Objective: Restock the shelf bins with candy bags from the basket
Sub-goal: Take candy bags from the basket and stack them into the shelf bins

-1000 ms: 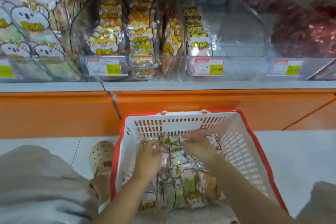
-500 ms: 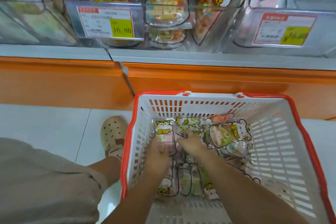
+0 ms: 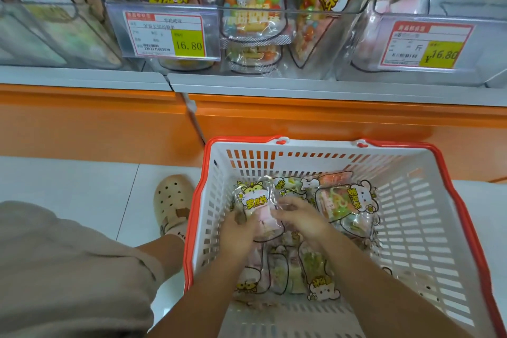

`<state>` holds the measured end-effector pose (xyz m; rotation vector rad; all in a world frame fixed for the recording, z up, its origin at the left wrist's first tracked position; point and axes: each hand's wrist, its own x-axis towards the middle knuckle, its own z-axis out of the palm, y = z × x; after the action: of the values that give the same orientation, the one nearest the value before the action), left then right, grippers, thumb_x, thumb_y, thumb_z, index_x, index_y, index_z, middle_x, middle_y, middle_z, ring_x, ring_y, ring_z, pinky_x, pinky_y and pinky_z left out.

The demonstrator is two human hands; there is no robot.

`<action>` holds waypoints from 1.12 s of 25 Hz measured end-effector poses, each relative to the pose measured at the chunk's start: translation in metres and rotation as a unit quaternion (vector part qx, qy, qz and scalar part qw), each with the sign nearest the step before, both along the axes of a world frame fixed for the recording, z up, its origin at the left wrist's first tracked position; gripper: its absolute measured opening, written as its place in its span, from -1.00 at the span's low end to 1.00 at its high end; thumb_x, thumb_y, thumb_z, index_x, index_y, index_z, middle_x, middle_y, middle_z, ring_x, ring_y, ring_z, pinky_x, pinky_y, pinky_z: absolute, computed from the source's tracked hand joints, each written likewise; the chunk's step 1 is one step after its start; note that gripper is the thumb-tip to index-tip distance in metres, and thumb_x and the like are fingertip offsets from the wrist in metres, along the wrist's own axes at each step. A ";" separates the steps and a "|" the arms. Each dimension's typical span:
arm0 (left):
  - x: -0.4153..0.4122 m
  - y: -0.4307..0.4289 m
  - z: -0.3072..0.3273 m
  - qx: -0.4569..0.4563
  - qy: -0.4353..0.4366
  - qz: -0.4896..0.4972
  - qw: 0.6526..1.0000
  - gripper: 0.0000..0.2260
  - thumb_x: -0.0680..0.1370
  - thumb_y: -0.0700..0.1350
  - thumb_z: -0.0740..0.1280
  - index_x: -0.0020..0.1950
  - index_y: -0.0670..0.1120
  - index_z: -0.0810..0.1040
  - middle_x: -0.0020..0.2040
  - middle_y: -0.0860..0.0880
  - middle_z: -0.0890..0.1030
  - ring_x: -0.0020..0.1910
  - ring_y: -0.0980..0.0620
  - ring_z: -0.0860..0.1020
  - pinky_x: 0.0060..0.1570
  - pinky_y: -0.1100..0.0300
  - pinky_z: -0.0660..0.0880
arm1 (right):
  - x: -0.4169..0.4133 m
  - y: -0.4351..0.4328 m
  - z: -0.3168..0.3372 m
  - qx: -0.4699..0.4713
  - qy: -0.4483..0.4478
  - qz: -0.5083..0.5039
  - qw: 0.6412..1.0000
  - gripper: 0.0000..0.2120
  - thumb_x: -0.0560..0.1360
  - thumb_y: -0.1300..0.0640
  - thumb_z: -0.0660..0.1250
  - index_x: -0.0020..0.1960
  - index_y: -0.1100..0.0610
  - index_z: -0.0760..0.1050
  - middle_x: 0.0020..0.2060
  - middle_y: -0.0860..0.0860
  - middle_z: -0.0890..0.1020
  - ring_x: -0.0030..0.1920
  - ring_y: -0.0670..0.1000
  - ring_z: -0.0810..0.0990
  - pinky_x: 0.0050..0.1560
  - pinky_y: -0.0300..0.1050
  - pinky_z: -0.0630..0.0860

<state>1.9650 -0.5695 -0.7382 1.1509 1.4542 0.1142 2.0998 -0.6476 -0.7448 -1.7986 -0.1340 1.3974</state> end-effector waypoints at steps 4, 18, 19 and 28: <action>-0.002 0.002 0.008 -0.092 -0.077 0.003 0.993 -0.62 0.41 0.05 0.52 0.05 -0.19 0.57 -0.01 -0.11 0.68 -0.02 -0.11 0.65 0.00 -0.05 0.60 | 0.008 -0.017 0.010 0.084 0.150 -0.107 0.979 -0.49 0.36 0.14 0.55 0.26 0.21 0.51 0.24 0.10 0.59 0.22 0.11 0.54 0.34 0.06 0.37; -0.012 -0.011 0.037 -0.201 -0.263 0.048 0.943 -0.72 0.62 -0.19 0.27 0.34 -0.07 0.49 0.22 -0.14 0.62 0.20 -0.18 0.59 0.26 -0.24 0.45 | 0.006 -0.060 0.065 0.145 0.062 -0.242 0.957 -0.60 0.54 0.17 0.35 0.36 0.01 0.42 0.31 -0.13 0.35 0.31 0.06 0.34 0.15 0.27 0.53; -0.010 -0.012 0.038 -0.208 -0.268 0.045 0.940 -0.70 0.62 -0.17 0.27 0.35 -0.05 0.48 0.22 -0.13 0.62 0.20 -0.17 0.59 0.24 -0.21 0.47 | -0.001 -0.054 0.074 0.121 0.028 -0.199 0.972 -0.73 0.57 0.12 0.32 0.26 -0.04 0.47 0.27 -0.12 0.38 0.25 0.03 0.39 0.18 0.21 0.53; -0.015 -0.008 0.033 -0.198 -0.208 0.049 0.957 -0.50 0.41 -0.14 0.52 0.30 -0.23 0.50 0.05 -0.21 0.68 0.02 -0.14 0.65 0.14 -0.08 0.53 | -0.041 -0.026 0.052 0.118 -0.099 -0.021 0.988 -0.63 0.60 0.36 0.07 0.17 0.09 0.57 0.19 -0.04 0.50 0.30 0.03 0.44 0.10 -0.29 0.39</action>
<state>1.9497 -0.5774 -0.7050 0.6770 1.0937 0.1193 2.0593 -0.6737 -0.6924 -1.7255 -0.3496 1.1210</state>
